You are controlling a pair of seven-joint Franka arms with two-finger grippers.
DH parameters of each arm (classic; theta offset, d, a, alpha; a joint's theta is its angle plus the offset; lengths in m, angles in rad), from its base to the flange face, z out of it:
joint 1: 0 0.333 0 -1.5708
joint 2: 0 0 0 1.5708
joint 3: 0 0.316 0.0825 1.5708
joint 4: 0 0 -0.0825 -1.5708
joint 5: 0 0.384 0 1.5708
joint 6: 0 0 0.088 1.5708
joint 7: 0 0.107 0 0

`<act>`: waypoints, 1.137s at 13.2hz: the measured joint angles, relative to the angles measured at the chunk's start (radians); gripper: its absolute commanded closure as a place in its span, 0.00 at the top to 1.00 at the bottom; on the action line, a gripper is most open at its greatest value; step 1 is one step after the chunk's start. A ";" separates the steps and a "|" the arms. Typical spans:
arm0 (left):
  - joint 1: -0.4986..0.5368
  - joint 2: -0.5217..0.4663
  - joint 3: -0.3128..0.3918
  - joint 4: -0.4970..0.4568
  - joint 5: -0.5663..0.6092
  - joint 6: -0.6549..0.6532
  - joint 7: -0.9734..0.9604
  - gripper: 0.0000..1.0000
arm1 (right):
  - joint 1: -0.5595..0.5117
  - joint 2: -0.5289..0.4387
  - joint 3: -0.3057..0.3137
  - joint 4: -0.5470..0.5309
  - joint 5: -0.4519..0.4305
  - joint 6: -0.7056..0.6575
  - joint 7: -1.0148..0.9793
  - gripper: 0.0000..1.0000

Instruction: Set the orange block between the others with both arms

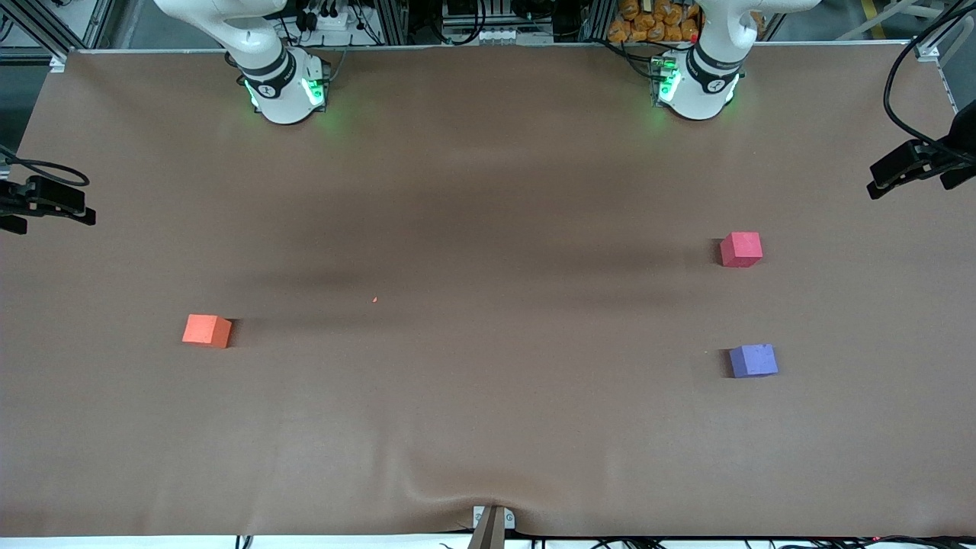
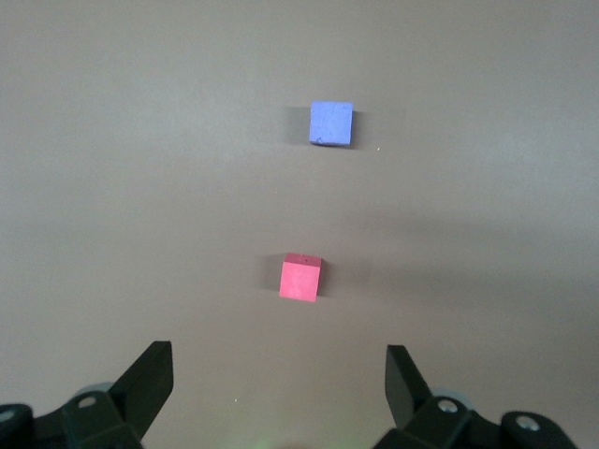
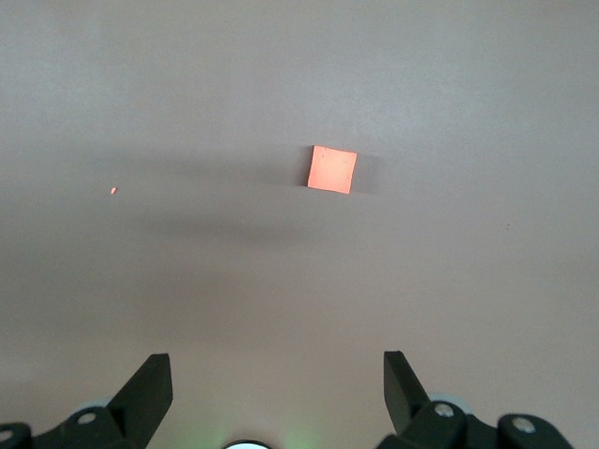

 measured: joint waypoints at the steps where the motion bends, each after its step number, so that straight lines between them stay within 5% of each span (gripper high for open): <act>1: 0.000 0.000 0.002 0.000 0.000 -0.001 0.000 1.00 | 0.000 0.000 0.000 0.000 0.000 0.000 0.000 1.00; 11: 0.045 0.025 0.015 -0.009 0.001 0.031 0.050 1.00 | 0.000 0.010 0.000 -0.015 0.000 0.013 0.000 1.00; 15: 0.043 0.033 0.012 -0.009 0.000 0.044 0.050 1.00 | -0.001 0.096 -0.001 -0.032 0.000 0.114 0.000 1.00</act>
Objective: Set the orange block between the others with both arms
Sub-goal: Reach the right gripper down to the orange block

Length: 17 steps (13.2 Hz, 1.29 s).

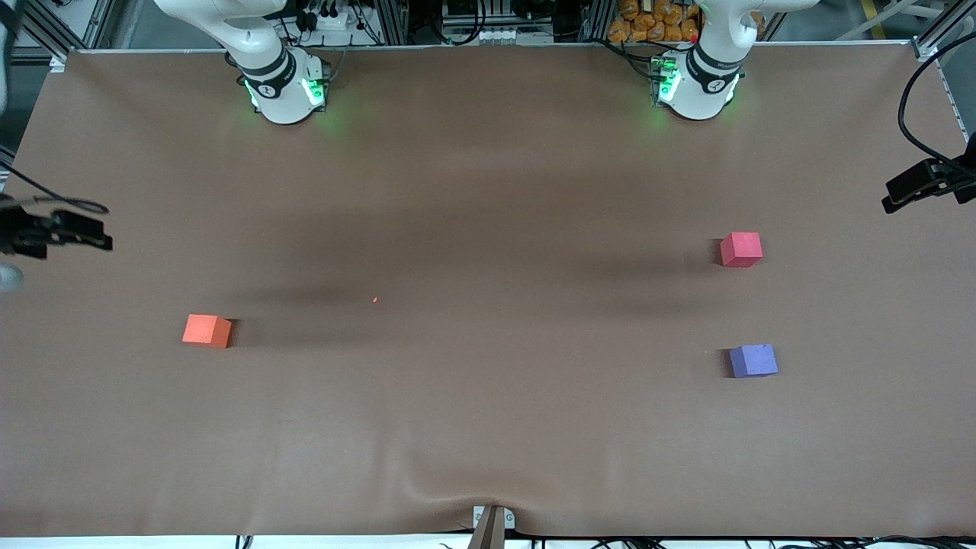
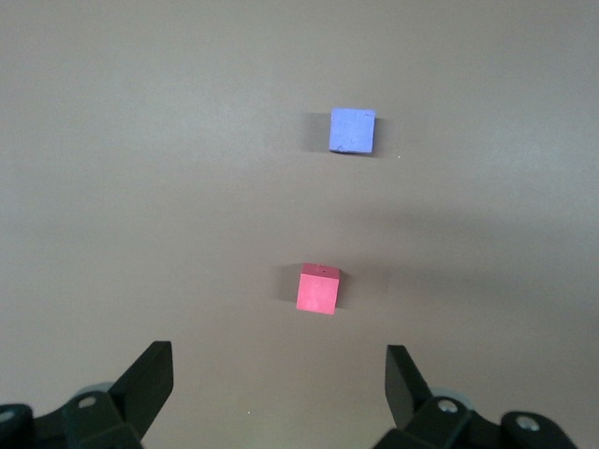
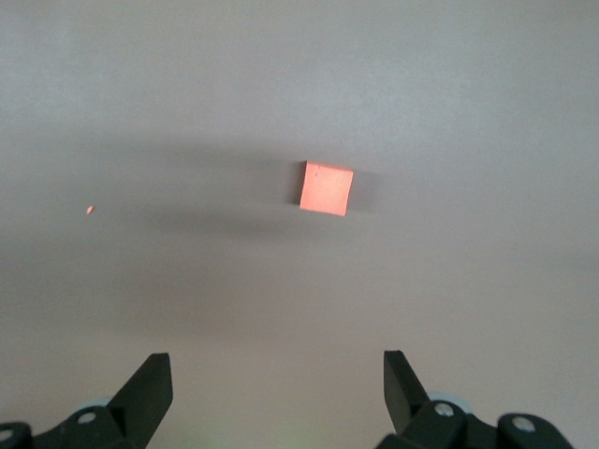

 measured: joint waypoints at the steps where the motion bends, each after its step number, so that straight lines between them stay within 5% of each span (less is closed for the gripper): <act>1: 0.000 0.000 0.000 0.000 0.000 0.000 0.000 1.00 | 0.000 0.032 0.000 -0.005 0.000 0.029 0.000 1.00; 11: 0.002 -0.002 0.000 0.002 0.000 0.000 0.000 1.00 | -0.033 0.244 -0.005 -0.185 0.094 0.371 0.002 1.00; 17: 0.002 -0.008 0.000 0.009 -0.029 0.001 0.000 1.00 | -0.036 0.339 -0.005 -0.198 0.096 0.456 0.002 1.00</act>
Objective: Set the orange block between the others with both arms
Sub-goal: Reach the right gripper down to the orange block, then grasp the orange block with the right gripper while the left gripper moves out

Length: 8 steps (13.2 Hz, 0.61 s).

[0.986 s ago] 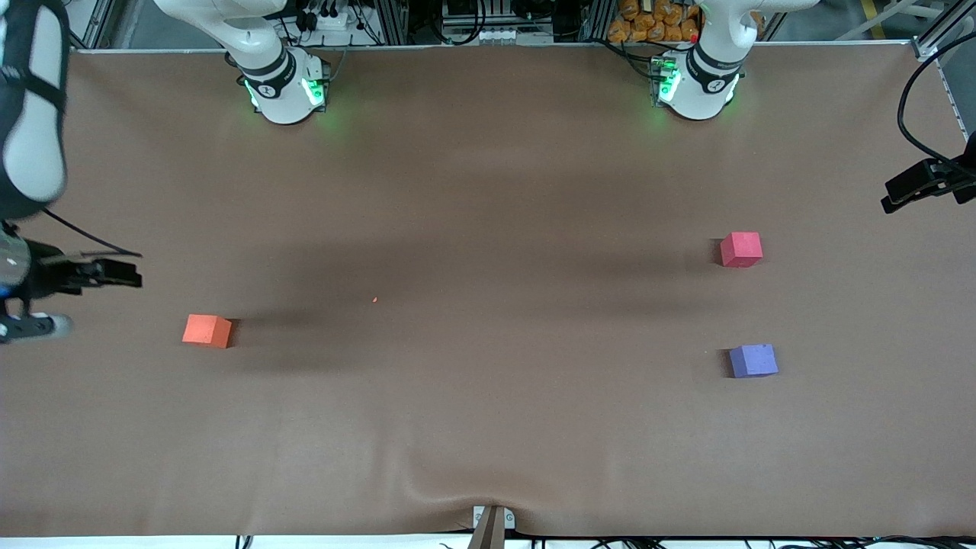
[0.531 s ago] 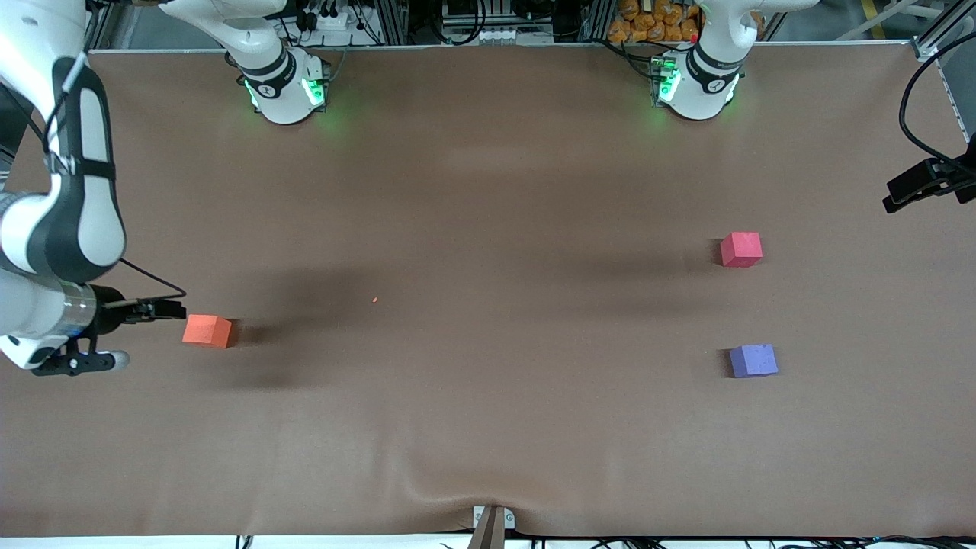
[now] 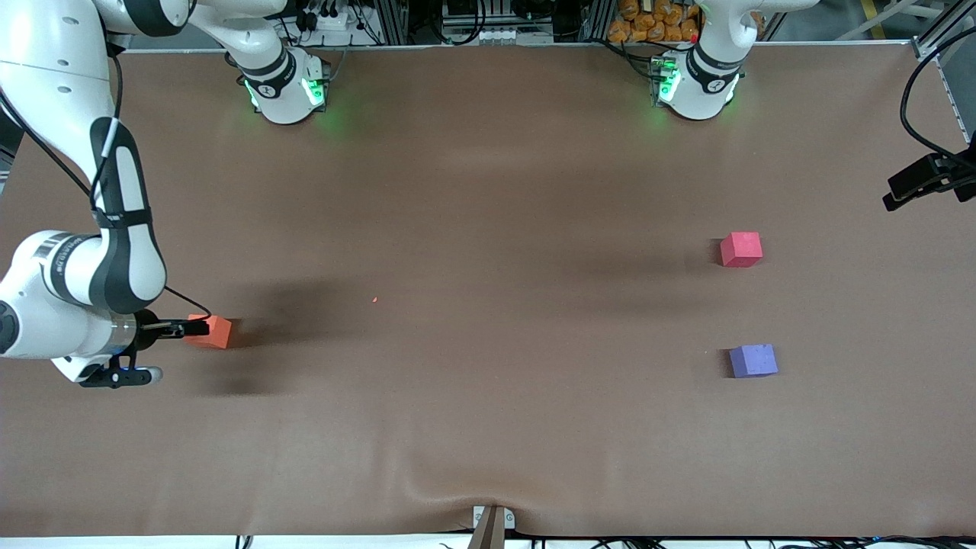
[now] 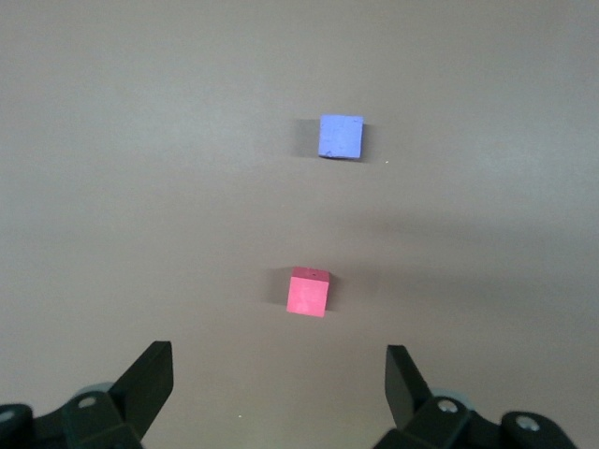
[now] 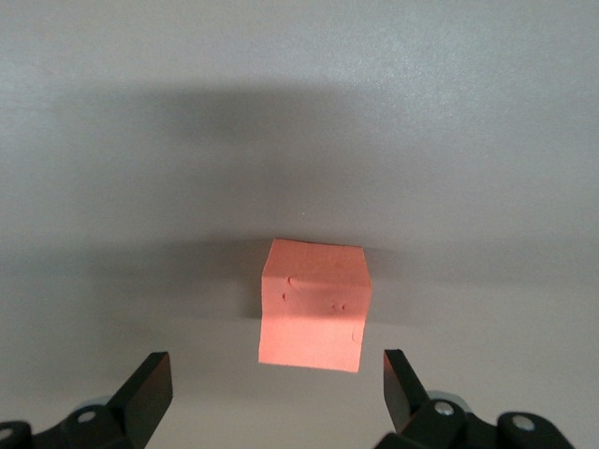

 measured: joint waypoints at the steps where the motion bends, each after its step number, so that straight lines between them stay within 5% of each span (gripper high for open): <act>1: 0.000 0.000 0.001 0.000 -0.004 0.000 0.000 1.00 | 0.000 0.007 0.000 0.000 0.000 0.015 0.000 1.00; 8: -0.001 0.001 0.000 -0.002 -0.008 0.000 0.000 1.00 | -0.003 0.081 0.000 -0.007 0.000 0.091 -0.004 1.00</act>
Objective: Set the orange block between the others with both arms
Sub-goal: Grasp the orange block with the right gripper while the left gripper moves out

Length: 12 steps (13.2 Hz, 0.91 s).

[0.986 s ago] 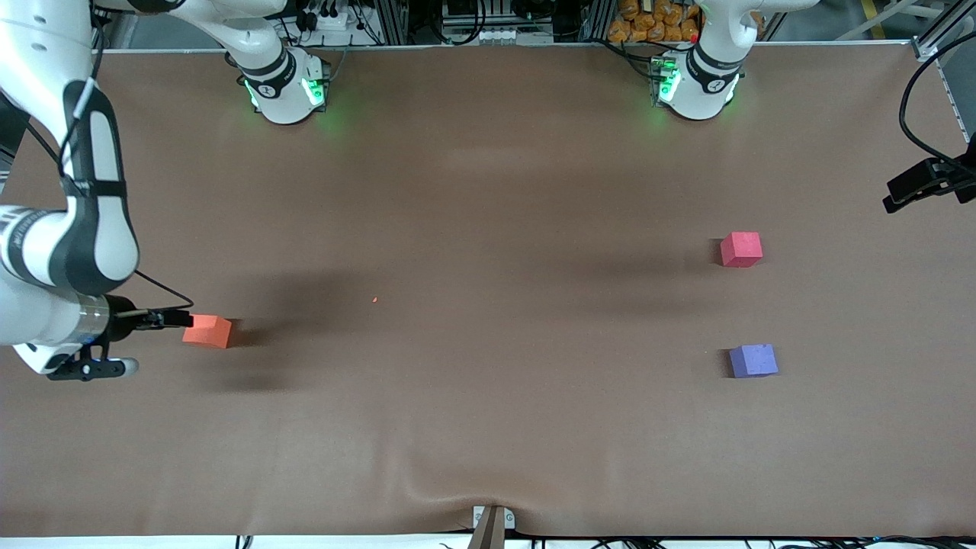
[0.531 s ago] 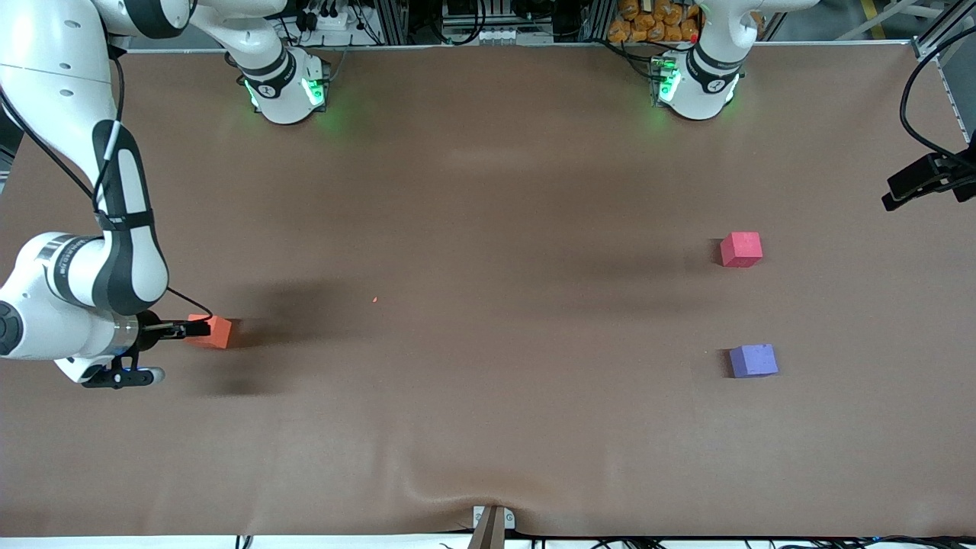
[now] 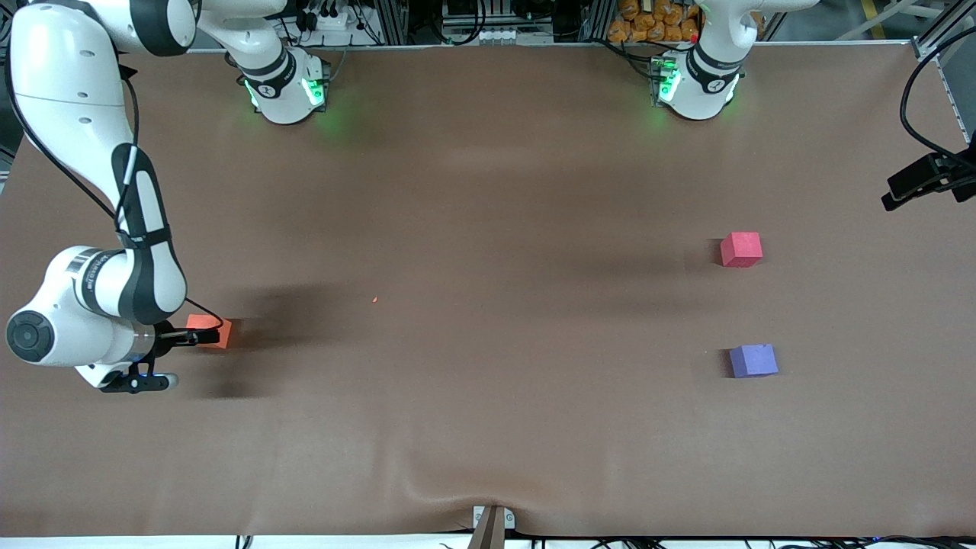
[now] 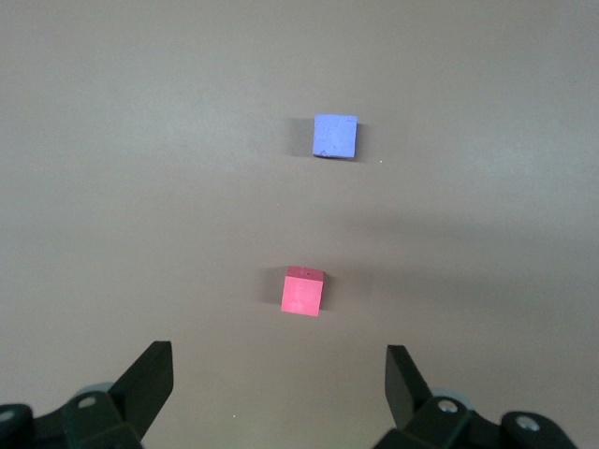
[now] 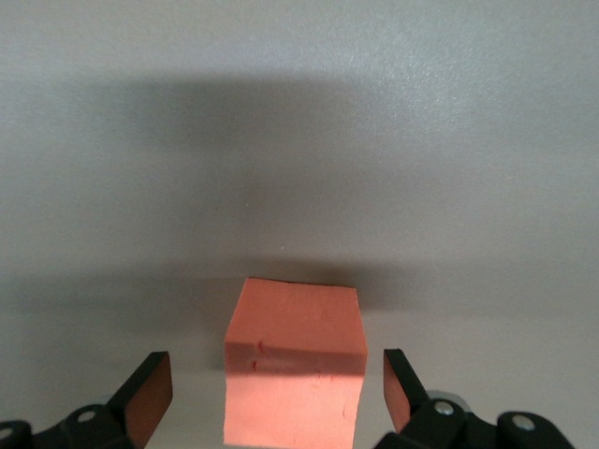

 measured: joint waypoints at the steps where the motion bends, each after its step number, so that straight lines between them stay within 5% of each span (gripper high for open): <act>1: -0.002 0.003 -0.002 -0.002 -0.001 0.000 0.000 1.00 | 0.000 0.007 0.000 0.000 0.000 0.002 0.000 1.00; 6: -0.023 0.033 -0.013 -0.008 -0.021 0.001 0.000 1.00 | -0.017 0.029 -0.001 -0.001 0.000 0.002 -0.022 1.00; 9: -0.031 0.051 -0.020 -0.008 -0.025 0.004 0.000 1.00 | -0.020 0.036 -0.001 -0.012 0.000 0.002 -0.025 0.66; 12: -0.031 0.063 -0.048 -0.008 -0.027 0.004 -0.006 1.00 | -0.020 0.036 0.000 -0.016 0.000 0.002 -0.025 0.56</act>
